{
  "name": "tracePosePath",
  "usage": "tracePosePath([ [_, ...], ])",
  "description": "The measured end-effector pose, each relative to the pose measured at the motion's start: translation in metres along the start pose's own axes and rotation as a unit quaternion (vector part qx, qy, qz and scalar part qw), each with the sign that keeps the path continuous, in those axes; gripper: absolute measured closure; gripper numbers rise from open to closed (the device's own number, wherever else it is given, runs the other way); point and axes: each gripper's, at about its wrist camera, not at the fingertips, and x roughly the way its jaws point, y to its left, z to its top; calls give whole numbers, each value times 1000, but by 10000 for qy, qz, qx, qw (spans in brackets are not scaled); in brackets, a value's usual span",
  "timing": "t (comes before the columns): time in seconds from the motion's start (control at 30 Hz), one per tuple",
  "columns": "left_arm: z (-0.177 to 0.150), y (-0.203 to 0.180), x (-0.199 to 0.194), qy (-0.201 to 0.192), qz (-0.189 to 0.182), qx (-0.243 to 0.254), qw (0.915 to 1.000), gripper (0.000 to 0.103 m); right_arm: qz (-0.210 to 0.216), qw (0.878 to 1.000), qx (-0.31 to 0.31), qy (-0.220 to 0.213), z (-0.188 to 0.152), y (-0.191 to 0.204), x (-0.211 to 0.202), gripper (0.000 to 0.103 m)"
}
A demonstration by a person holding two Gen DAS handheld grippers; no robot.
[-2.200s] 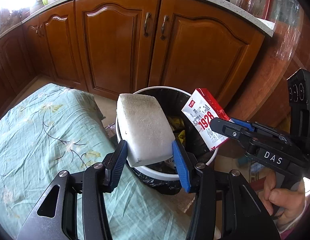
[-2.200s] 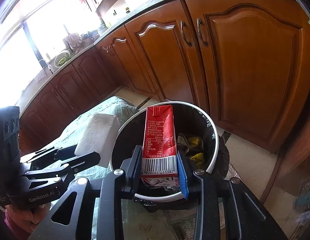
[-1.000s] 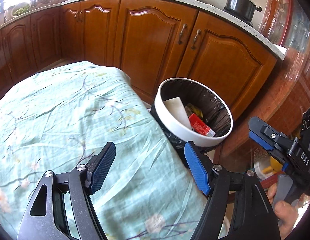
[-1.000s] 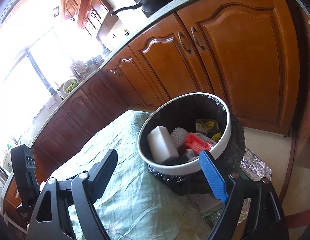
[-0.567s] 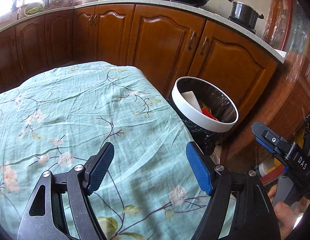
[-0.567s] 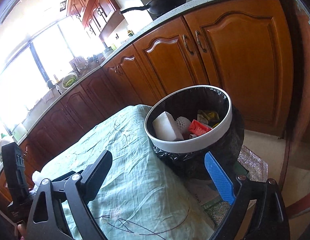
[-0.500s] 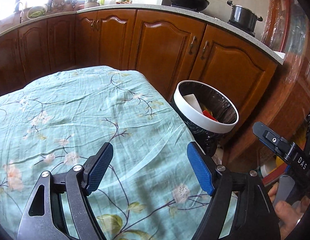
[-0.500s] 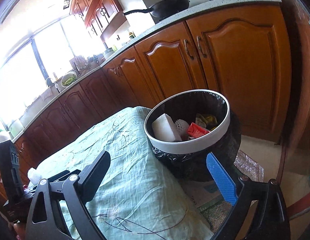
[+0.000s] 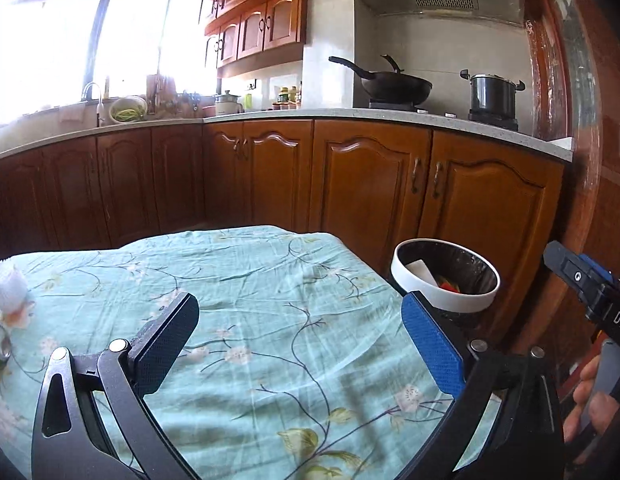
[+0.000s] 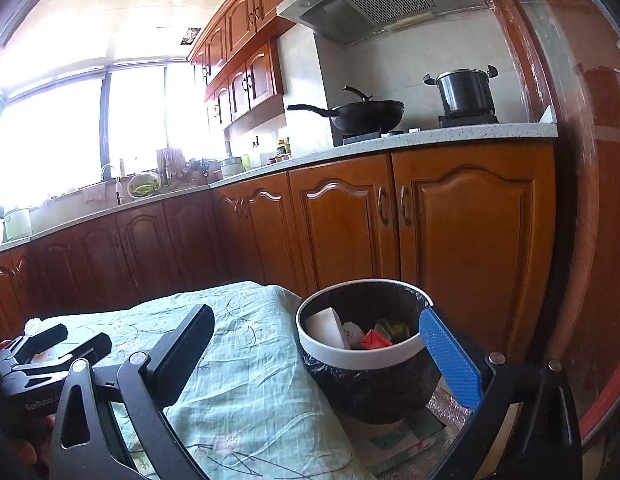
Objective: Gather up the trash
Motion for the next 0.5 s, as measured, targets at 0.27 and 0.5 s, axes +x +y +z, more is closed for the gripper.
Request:
tracePosePath([
  [0.27,-19,1,-6,24,195,77,9998,0,59,9997,-193,140,-19,10,-3,0],
  [0.5,-24,-4,-16,-1,265,139,9996,0,161,9995,-199,171,-22,14,-4,0],
])
